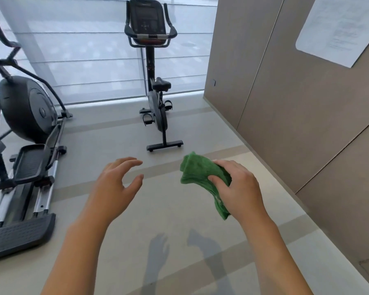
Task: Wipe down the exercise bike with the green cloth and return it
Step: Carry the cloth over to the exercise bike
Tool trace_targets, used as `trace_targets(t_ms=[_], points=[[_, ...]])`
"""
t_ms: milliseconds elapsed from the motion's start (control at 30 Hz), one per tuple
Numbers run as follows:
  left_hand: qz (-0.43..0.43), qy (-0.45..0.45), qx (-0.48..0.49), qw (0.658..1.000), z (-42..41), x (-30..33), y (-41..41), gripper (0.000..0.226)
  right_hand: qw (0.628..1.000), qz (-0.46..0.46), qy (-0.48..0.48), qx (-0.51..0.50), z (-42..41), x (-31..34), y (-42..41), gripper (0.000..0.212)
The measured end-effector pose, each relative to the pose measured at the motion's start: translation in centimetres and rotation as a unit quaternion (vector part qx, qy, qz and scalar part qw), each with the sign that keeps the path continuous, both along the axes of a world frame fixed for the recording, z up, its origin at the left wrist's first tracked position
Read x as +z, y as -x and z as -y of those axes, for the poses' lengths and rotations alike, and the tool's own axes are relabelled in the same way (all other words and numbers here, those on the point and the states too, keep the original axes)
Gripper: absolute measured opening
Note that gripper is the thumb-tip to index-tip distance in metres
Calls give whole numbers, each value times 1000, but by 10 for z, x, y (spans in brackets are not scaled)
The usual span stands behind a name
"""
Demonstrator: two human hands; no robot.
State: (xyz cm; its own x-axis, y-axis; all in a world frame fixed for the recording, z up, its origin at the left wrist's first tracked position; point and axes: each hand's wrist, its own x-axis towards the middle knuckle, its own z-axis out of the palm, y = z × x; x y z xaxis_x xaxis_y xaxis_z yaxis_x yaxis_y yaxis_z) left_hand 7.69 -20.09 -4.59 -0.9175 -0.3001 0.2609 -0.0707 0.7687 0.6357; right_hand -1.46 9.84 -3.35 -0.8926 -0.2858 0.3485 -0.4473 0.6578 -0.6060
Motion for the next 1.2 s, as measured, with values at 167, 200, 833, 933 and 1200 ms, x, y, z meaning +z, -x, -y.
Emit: trace_targets(t_ms=[167, 200, 833, 933, 1200], points=[[10, -12, -4, 1000, 32, -10, 37, 34, 1000, 13, -23, 4, 32, -1, 41, 35], [8, -13, -1, 1000, 38, -12, 46, 33, 1000, 10, -24, 5, 38, -1, 52, 34], [26, 34, 65, 997, 101, 8, 300, 32, 997, 20, 35, 69, 122, -8, 346, 35], [23, 53, 58, 997, 97, 14, 350, 32, 996, 29, 49, 72, 123, -15, 391, 35], [57, 61, 21, 996, 104, -2, 448, 33, 996, 41, 58, 50, 127, -31, 478, 33]])
